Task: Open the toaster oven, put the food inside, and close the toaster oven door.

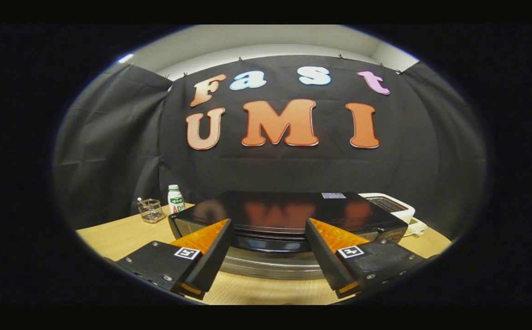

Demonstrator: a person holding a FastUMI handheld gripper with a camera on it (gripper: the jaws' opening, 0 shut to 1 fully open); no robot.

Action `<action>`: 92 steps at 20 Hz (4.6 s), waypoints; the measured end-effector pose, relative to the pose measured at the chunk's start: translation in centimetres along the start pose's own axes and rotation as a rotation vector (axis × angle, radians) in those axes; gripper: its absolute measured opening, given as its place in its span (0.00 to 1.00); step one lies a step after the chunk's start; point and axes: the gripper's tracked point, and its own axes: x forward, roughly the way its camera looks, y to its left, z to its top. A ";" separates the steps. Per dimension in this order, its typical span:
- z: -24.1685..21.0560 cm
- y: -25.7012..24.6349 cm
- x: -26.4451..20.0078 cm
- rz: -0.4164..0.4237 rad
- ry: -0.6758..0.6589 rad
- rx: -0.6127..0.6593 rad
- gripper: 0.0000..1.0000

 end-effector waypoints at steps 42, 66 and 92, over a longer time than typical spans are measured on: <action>-12.7 1.1 -16.6 0.251 0.349 0.140 0.84; -18.3 6.2 -26.2 0.566 0.493 -0.124 0.85; -13.2 5.1 -19.0 0.404 0.381 0.210 0.34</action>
